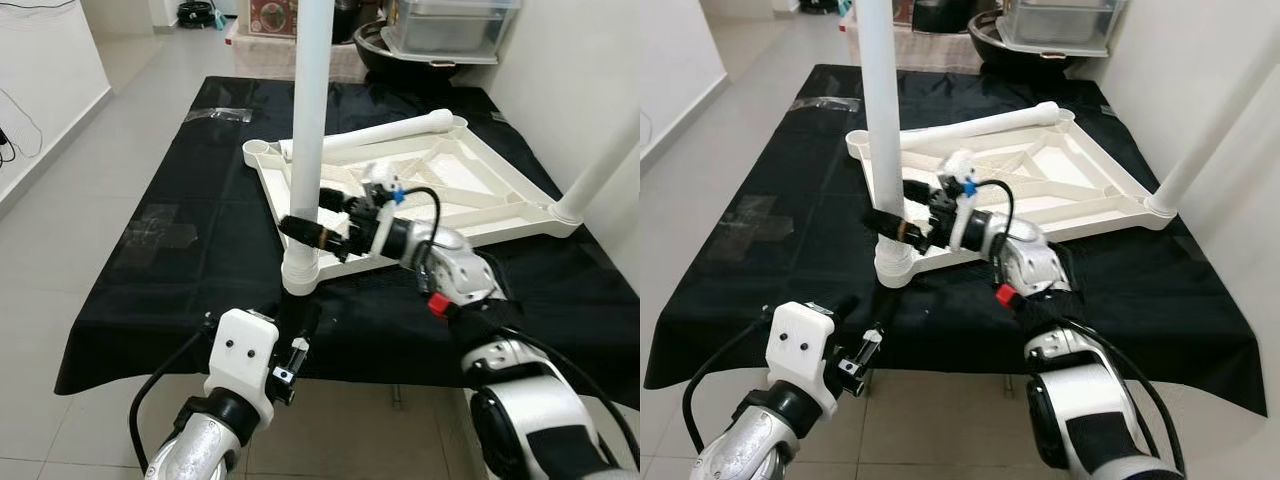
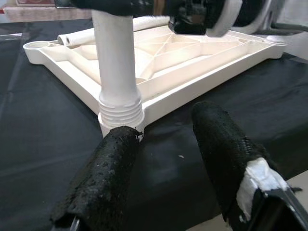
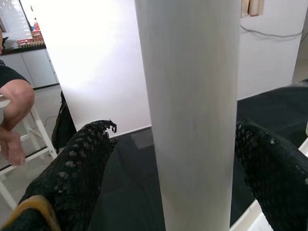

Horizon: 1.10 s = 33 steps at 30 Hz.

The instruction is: Building children table

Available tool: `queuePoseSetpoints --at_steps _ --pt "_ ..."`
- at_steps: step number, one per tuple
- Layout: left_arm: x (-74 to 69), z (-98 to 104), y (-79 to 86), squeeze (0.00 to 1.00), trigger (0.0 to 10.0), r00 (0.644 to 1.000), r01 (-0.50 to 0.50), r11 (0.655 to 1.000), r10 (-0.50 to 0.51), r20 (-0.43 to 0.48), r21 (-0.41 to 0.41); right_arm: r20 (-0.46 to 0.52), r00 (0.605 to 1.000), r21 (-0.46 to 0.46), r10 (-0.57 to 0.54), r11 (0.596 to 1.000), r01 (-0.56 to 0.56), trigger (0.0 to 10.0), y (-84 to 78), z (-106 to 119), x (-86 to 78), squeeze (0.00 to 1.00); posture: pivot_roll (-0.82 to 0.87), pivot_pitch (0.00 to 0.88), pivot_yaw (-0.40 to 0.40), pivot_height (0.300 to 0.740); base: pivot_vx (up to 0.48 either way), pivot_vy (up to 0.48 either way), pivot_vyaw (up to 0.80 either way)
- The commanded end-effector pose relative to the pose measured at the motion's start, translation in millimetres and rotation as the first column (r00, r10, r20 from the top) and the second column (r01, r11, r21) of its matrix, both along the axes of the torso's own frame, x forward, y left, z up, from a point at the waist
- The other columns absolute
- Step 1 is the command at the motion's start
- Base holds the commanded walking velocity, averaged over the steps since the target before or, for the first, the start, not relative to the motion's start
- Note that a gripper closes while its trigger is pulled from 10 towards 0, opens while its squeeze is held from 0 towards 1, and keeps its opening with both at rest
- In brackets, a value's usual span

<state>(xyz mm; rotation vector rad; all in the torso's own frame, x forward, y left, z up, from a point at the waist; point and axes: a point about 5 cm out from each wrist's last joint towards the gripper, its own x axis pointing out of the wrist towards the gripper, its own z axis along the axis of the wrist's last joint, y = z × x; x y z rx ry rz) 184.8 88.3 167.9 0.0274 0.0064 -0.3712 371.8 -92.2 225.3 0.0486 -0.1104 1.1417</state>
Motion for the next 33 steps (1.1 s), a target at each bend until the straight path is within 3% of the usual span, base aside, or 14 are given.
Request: queuePoseSetpoints --at_steps 1,15,33 --pt "-0.8 -1 0.6 0.0 10.0 1.0 -0.003 1.0 0.003 0.0 0.002 0.004 1.0 0.011 -0.013 1.0 0.012 10.0 0.4 1 1.4 0.0 0.16 0.099 -0.077 0.74 0.0 0.0 0.0" --pt "-1.9 1 -2.0 0.0 10.0 1.0 -0.003 1.0 0.003 0.01 0.013 -0.005 0.995 0.021 -0.1 0.995 0.1 10.0 21.1 -5 9.5 0.0 0.16 0.121 -0.087 0.74 0.0 0.0 0.0" --pt "-3.1 1 -3.2 0.0 10.0 1.0 -0.011 1.0 0.011 0.007 0.014 0.01 0.995 0.033 -0.097 0.995 0.097 10.0 41.9 -3 10.9 0.0 0.16 0.133 -0.096 0.74 0.0 0.0 0.0"
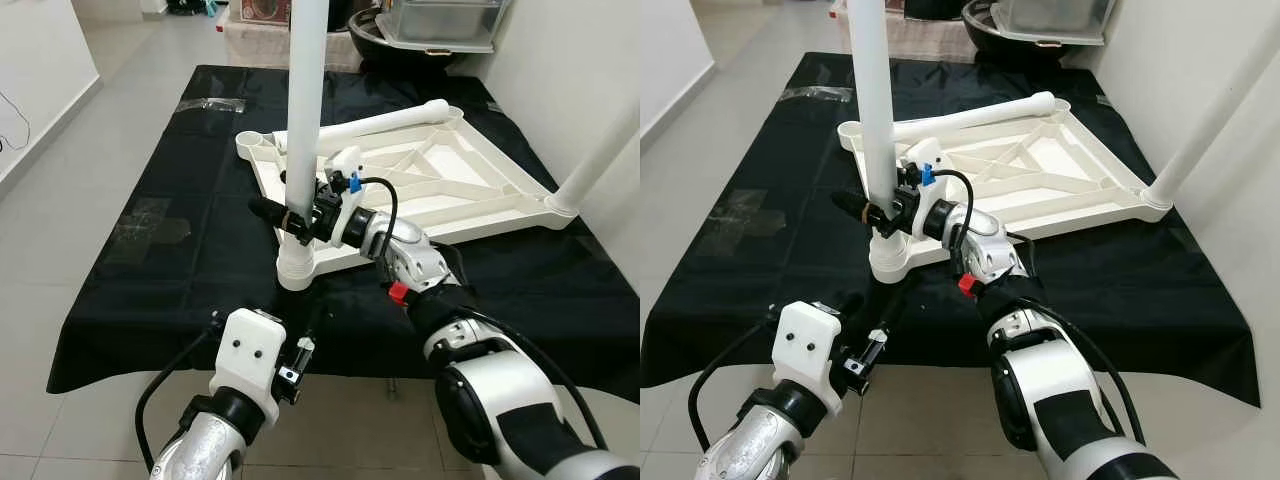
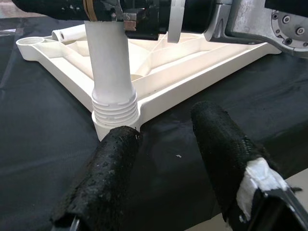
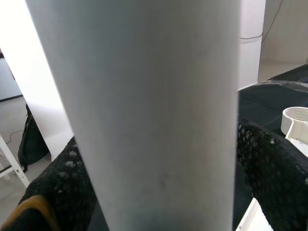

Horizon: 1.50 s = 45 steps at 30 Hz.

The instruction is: Building children table

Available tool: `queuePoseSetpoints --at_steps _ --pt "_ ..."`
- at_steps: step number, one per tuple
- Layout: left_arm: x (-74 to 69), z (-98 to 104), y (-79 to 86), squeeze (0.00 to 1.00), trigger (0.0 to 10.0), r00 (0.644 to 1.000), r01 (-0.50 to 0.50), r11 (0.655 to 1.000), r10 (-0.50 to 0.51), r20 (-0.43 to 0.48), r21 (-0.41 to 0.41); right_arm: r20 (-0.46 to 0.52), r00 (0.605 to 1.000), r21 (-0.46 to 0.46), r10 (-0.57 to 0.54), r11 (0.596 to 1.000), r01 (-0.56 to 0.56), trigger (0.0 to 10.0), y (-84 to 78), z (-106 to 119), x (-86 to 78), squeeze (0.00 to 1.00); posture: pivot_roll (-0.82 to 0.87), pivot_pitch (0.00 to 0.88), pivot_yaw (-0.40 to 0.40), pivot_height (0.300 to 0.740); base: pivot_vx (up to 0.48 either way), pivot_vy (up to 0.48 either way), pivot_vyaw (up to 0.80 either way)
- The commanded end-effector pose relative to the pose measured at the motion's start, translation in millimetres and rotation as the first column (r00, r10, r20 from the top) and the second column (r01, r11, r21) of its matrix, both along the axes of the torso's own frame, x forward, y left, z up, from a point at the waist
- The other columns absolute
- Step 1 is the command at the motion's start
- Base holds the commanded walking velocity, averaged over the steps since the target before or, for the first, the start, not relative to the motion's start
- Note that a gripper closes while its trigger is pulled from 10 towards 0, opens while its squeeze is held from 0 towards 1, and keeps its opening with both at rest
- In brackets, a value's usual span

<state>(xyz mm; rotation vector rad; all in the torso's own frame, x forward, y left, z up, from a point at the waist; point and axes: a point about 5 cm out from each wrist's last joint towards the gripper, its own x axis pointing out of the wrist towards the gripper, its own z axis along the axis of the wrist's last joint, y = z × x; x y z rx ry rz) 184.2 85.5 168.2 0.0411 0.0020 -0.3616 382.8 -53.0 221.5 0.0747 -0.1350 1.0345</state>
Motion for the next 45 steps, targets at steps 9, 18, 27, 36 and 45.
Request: queuePoseSetpoints --at_steps 9,18,27,36,45 --pt "-2.0 0 -0.3 0.0 10.0 1.0 -0.004 1.0 0.004 0.001 0.004 0.013 1.0 -0.001 0.015 1.0 -0.015 0.0 6.7 -1 -1.2 0.0 0.16 0.133 -0.096 0.74 0.0 0.0 0.0" --pt "3.8 2 5.4 0.0 10.0 0.999 -0.027 0.999 0.027 0.018 0.02 0.033 0.998 0.004 -0.048 0.999 0.047 0.0 0.6 -6 -1.5 0.0 0.16 0.133 -0.09 0.74 0.0 0.0 0.0" --pt "10.1 5 12.1 0.0 10.0 0.998 -0.046 0.998 0.045 0.038 0.036 -0.028 0.906 0.027 -0.422 0.906 0.422 0.0 -27.2 -12 11.3 0.0 0.15 0.133 -0.085 0.74 0.0 0.0 0.0" --pt "13.3 5 12.6 0.0 10.0 0.998 -0.043 0.998 0.041 0.044 0.043 -0.115 0.381 -0.077 -0.918 0.39 0.917 0.0 -81.7 -35 3.5 0.0 0.15 0.131 -0.078 0.74 0.0 0.0 0.0" --pt "14.1 5 12.9 0.0 10.0 0.998 -0.045 0.998 0.043 0.043 0.047 -0.277 0.118 -0.1 -0.954 0.151 0.983 0.0 -72.2 -37 -13.0 0.0 0.15 0.122 -0.08 0.74 0.0 0.0 0.0"
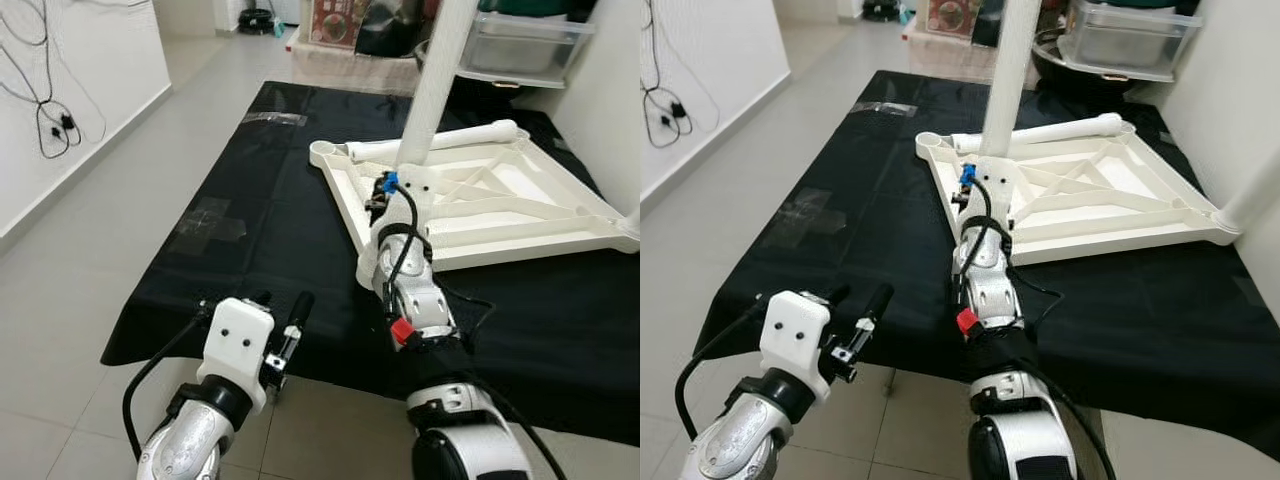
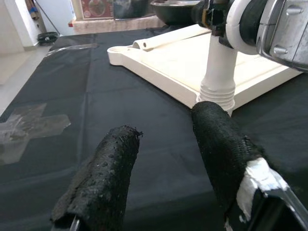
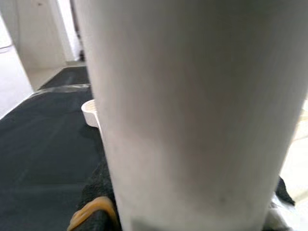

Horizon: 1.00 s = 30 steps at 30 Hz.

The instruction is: Building children table

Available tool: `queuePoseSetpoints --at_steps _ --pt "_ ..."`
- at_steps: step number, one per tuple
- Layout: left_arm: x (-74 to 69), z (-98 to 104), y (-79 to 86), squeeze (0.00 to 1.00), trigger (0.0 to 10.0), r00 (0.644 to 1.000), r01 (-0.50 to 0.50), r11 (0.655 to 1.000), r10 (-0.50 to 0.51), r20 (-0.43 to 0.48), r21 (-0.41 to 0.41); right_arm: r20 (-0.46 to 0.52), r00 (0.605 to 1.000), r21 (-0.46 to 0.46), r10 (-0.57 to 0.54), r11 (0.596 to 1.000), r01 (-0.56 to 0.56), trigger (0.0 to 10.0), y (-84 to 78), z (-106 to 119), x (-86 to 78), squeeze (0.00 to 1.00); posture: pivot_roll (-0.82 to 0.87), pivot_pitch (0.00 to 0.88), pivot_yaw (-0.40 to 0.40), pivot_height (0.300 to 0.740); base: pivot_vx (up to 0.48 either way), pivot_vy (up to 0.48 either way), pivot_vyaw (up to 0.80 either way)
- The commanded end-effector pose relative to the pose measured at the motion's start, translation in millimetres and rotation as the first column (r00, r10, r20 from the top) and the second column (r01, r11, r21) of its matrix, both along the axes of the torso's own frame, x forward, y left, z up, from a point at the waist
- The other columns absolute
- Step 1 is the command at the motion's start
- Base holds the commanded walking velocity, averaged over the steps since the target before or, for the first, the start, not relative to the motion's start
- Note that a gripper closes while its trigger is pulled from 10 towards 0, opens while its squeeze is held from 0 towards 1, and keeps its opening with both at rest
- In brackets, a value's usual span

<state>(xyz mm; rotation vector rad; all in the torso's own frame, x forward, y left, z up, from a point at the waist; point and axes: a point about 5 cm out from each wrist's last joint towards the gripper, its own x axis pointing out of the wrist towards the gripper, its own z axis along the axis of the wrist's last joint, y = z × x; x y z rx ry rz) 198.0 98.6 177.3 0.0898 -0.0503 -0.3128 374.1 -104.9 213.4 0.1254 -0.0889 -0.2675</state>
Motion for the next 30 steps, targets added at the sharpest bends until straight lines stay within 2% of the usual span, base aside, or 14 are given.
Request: queuePoseSetpoints --at_steps 1,2,3,4,8,9,13,14,15,19,22,24,28,30 --pt "0.3 -5 0.2 0.0 10.0 1.0 0.002 1.0 -0.002 -0.019 0.01 -0.138 0.982 0.097 -0.132 0.984 0.146 0.0 -18.4 -29 -5.0 0.0 0.15 0.12 -0.078 0.74 0.0 0.0 0.0" --pt "0.3 -5 0.2 0.0 10.0 1.0 0.002 1.0 -0.002 -0.019 0.01 -0.138 0.982 0.097 -0.132 0.984 0.146 0.0 -18.4 -29 -5.0 0.0 0.15 0.12 -0.078 0.74 0.0 0.0 0.0" --pt "0.1 -5 0.3 0.0 10.0 1.0 0.003 1.0 -0.002 -0.021 0.011 -0.115 0.987 0.121 -0.108 0.985 0.122 7.7 -13.9 -25 -5.1 0.0 0.15 0.113 -0.077 0.74 0.0 0.0 0.0" --pt "-0.2 -6 0.0 0.0 10.0 1.0 0.005 1.0 -0.005 -0.023 0.011 -0.085 0.994 0.126 -0.072 0.989 0.082 10.0 -9.9 -20 -5.0 0.0 0.15 0.112 -0.076 0.74 0.0 0.0 0.0" --pt "-0.2 -6 -0.4 0.0 10.0 1.0 0.007 1.0 -0.007 -0.025 0.01 -0.043 0.998 0.122 -0.035 0.992 0.04 10.0 -6.6 -15 -5.2 0.0 0.15 0.107 -0.073 0.74 0.0 0.0 0.0" --pt "0.3 -6 -0.5 0.0 10.0 1.0 0.008 1.0 -0.008 -0.025 0.011 -0.031 0.999 0.121 -0.023 0.992 0.027 10.0 -7.3 -15 -6.5 1.0 0.15 0.103 -0.073 0.74 0.0 0.0 0.0" --pt "0.8 -6 -0.1 0.0 10.0 1.0 0.009 1.0 -0.008 -0.025 0.013 -0.023 1.0 0.107 -0.022 0.994 0.024 10.0 -8.8 -15 -9.9 1.0 0.15 0.101 -0.07 0.74 0.0 0.0 0.0" --pt "0.9 -6 0.0 0.0 10.0 1.0 0.009 1.0 -0.009 -0.025 0.014 -0.023 1.0 0.098 -0.018 0.995 0.021 10.0 -9.5 -16 -11.0 0.7 0.15 0.099 -0.07 0.74 0.0 0.0 0.0" --pt "0.8 -6 0.2 0.0 10.0 1.0 0.009 1.0 -0.008 -0.024 0.015 -0.017 1.0 0.089 -0.001 0.996 0.003 10.0 -8.8 -17 -12.0 0.0 0.15 0.097 -0.066 0.74 0.0 0.0 0.0" --pt "1.3 -6 0.7 0.0 10.0 1.0 0.007 1.0 -0.007 -0.023 0.016 0.001 0.999 0.08 0.032 0.996 -0.032 10.0 -8.7 -18 -13.9 0.0 0.15 0.095 -0.068 0.74 0.0 0.0 0.0" --pt "1.5 -6 1.2 0.0 10.0 1.0 0.005 1.0 -0.005 -0.023 0.016 0.057 0.995 0.069 0.085 0.994 -0.089 10.0 -6.7 -15 -15.3 0.0 0.15 0.093 -0.065 0.74 0.0 0.0 0.0" --pt "1.6 -6 1.5 0.0 10.0 1.0 0.004 1.0 -0.003 -0.023 0.016 0.122 0.98 0.039 0.16 0.985 -0.166 10.0 -4.4 -9 -15.3 0.0 0.15 0.094 -0.066 0.74 0.0 0.0 0.0" --pt "1.9 -6 1.5 0.0 10.0 1.0 0.004 1.0 -0.004 -0.022 0.017 0.181 0.948 0.02 0.263 0.962 -0.271 10.0 -2.6 -2 -14.9 0.0 0.15 0.098 -0.066 0.74 0.0 0.0 0.0" --pt "1.9 -6 1.5 0.0 10.0 1.0 0.004 1.0 -0.004 -0.022 0.017 0.181 0.948 0.02 0.263 0.962 -0.271 10.0 -2.6 -2 -14.9 0.0 0.15 0.098 -0.066 0.74 0.0 0.0 0.0"
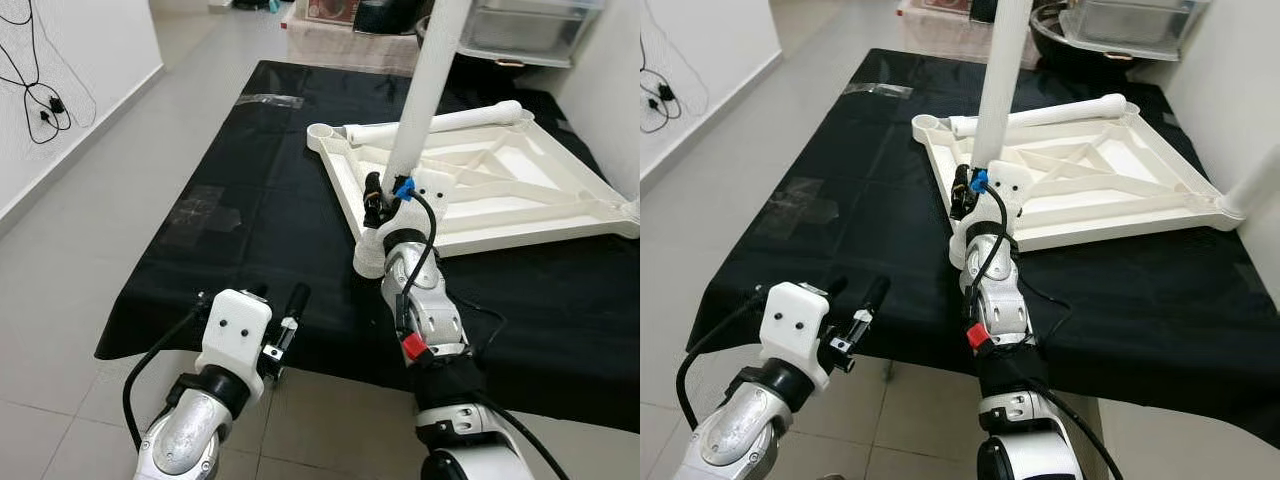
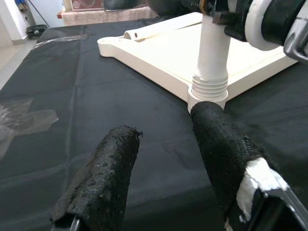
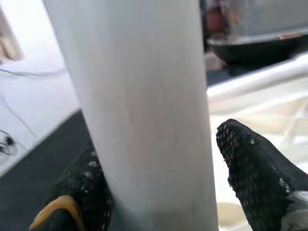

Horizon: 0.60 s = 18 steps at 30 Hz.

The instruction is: Building children table

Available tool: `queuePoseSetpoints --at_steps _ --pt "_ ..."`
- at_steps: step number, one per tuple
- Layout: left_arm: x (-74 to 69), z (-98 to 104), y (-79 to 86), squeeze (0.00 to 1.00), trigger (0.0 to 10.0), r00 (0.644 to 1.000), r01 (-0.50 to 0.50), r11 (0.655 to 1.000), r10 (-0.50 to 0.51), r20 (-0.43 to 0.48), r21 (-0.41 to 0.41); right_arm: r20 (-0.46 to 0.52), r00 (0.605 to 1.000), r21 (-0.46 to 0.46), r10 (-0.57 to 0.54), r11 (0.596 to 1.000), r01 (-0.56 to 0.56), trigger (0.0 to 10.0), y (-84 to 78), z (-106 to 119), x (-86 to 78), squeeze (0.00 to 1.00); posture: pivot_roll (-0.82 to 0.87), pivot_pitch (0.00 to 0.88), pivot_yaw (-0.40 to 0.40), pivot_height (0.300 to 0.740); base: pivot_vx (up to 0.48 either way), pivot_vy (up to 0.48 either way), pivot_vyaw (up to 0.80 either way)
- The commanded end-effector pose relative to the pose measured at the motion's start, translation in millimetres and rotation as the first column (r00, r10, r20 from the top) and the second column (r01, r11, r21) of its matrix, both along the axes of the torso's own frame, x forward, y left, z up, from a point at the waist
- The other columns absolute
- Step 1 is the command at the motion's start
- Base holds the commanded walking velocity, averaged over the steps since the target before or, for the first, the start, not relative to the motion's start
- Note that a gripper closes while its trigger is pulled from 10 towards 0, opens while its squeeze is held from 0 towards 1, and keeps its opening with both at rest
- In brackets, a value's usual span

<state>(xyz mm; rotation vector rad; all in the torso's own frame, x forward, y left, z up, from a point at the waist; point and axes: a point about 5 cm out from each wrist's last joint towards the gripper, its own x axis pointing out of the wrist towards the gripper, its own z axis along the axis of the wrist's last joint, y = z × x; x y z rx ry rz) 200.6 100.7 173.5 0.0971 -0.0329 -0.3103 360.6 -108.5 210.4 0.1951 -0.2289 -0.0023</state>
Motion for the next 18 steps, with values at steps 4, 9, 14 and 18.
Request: queuePoseSetpoints --at_steps 4,9,14,18 --pt "-0.3 -2 -0.7 0.0 10.0 1.0 0.007 1.0 -0.007 -0.006 0.007 0.04 0.994 -0.004 0.099 0.995 -0.099 10.0 2.5 4 0.0 0.0 0.15 0.104 -0.069 0.74 0.0 0.0 0.0" --pt "-0.1 -2 -0.5 0.0 10.0 1.0 0.005 1.0 -0.005 -0.007 0.006 0.04 0.97 -0.047 0.24 0.97 -0.238 10.0 0.8 4 5.8 0.0 0.15 0.106 -0.072 0.74 0.0 0.0 0.0" --pt "-0.1 -2 0.1 0.0 10.0 1.0 0.001 1.0 -0.001 -0.007 0.004 0.037 0.924 -0.1 0.381 0.921 -0.376 10.0 -7.3 3 14.3 0.0 0.15 0.108 -0.074 0.74 0.0 0.0 0.0" --pt "-0.3 -2 -0.4 0.0 10.0 1.0 0.002 1.0 -0.002 -0.007 0.002 0.027 0.898 -0.144 0.439 0.891 -0.431 10.0 -11.5 5 23.4 0.0 0.16 0.111 -0.075 0.74 0.0 0.0 0.0"
